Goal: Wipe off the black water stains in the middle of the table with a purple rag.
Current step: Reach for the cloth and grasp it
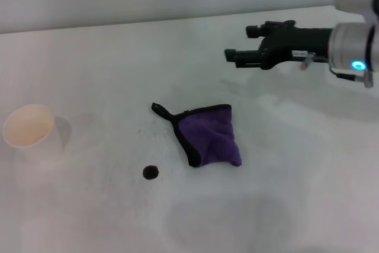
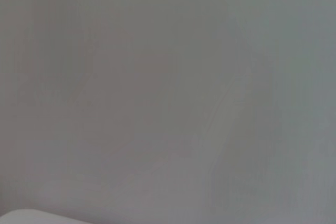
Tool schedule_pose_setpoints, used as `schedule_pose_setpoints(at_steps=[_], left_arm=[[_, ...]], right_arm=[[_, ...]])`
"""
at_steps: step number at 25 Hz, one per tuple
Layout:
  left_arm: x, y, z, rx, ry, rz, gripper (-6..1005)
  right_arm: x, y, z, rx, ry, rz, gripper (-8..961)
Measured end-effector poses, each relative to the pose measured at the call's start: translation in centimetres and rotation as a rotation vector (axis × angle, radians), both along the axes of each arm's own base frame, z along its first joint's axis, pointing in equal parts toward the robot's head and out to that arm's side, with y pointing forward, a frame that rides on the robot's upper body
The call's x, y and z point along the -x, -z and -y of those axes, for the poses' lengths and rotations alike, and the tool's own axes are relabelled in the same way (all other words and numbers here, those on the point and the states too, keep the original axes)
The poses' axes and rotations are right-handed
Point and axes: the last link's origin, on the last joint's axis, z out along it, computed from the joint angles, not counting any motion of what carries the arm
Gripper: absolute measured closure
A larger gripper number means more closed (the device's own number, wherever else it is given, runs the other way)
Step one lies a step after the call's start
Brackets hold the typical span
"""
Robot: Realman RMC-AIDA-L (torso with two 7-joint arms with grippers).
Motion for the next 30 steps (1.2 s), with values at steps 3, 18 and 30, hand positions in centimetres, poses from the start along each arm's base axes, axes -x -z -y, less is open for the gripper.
schedule_pose_setpoints(at_steps=[3,18,30], left_arm=[[-0.2,0.0,-0.6,0.0,0.004,0.002,107],[-0.9,-0.1,-1.7,-0.005,0.026,0.002,107],[-1.4,-0.3,-3.4,-0.016,0.012,0.024,106]], right_arm=[[2.8,0.5,-0.8,0.058,0.034,0.141,129],[11.1,5.0,1.2,0.367,0.107,0.388,129],[7.3,8.1,0.6,0.423,0.25,0.496,129]])
